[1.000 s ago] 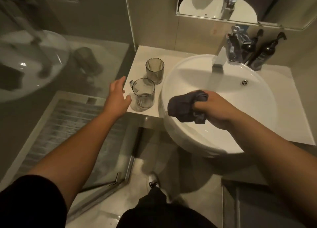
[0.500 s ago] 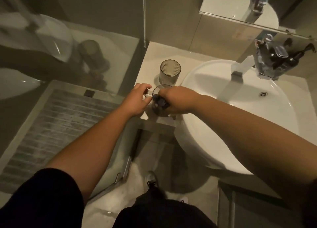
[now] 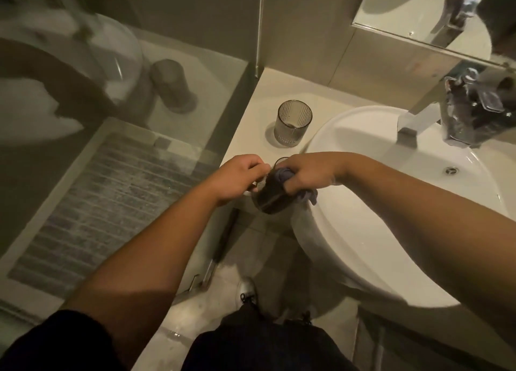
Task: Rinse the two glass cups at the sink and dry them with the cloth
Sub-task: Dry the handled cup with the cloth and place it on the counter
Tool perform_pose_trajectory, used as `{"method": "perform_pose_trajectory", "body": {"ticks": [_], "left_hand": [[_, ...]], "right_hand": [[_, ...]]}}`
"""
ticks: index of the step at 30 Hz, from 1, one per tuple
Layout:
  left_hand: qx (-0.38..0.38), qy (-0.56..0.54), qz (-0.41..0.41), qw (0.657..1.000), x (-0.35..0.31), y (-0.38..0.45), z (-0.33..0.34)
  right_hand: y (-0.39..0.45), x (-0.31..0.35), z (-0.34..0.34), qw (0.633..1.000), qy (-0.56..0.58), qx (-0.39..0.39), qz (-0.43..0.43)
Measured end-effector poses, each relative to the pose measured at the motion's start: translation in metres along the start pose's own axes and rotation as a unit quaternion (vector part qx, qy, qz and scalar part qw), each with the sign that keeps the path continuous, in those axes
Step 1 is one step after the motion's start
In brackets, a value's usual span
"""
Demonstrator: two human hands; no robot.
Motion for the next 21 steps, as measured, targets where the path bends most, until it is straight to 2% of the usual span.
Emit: {"method": "perform_pose_trajectory", "body": {"ticks": [2, 4, 5, 7, 9, 12, 14, 15, 16, 17, 18, 19, 21], "left_hand": [[-0.031, 0.007, 0.02, 0.999, -0.008, -0.014, 0.005], [-0.067, 0.034, 0.049, 0.996, -0.022, -0.027, 0.01], [-0.085, 0.053, 0.07, 0.993, -0.032, -0.034, 0.014], [-0.118, 0.08, 0.114, 0.983, -0.053, -0.049, 0.023], [-0.138, 0.08, 0.155, 0.975, -0.071, -0.065, 0.032], [-0.144, 0.012, 0.2, 0.969, -0.09, -0.083, 0.045], [-0.163, -0.118, 0.164, 0.966, -0.094, -0.081, 0.048], [-0.146, -0.182, 0.107, 0.967, -0.093, -0.075, 0.051], [-0.081, -0.234, 0.037, 0.968, -0.094, -0.068, 0.058], [0.015, -0.273, -0.029, 0.962, -0.094, -0.063, 0.069], [0.101, -0.295, -0.072, 0.947, -0.096, -0.061, 0.081], [0.15, -0.314, -0.094, 0.933, -0.099, -0.061, 0.092], [0.148, -0.349, -0.09, 0.921, -0.109, -0.064, 0.107]], "right_hand": [[-0.022, 0.012, 0.003, 0.999, 0.049, 0.016, -0.007], [-0.036, 0.02, 0.009, 0.999, -0.026, 0.002, -0.024], [-0.041, 0.019, 0.012, 0.994, -0.101, -0.023, -0.038], [-0.054, 0.015, 0.015, 0.96, -0.243, -0.121, -0.063], [-0.073, 0.015, 0.014, 0.92, -0.32, -0.213, -0.084], [-0.11, 0.02, 0.006, 0.879, -0.367, -0.266, -0.145], [-0.135, 0.025, 0.003, 0.861, -0.39, -0.266, -0.187], [-0.146, 0.027, 0.002, 0.855, -0.402, -0.261, -0.198], [-0.155, 0.03, 0.002, 0.85, -0.414, -0.255, -0.202], [-0.163, 0.032, 0.003, 0.846, -0.425, -0.247, -0.207], [-0.169, 0.035, 0.005, 0.846, -0.432, -0.235, -0.206], [-0.174, 0.035, 0.007, 0.846, -0.437, -0.226, -0.205], [-0.184, 0.035, 0.007, 0.851, -0.433, -0.222, -0.198]]}}
Point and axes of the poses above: each hand's wrist, its own y-axis towards the middle knuckle, its own z-axis out of the palm, x = y × z, the point moved 3 cm from there along y, towards the middle knuckle, and after that the axes turned 13 degrees about -z, right-handed, at the moved point
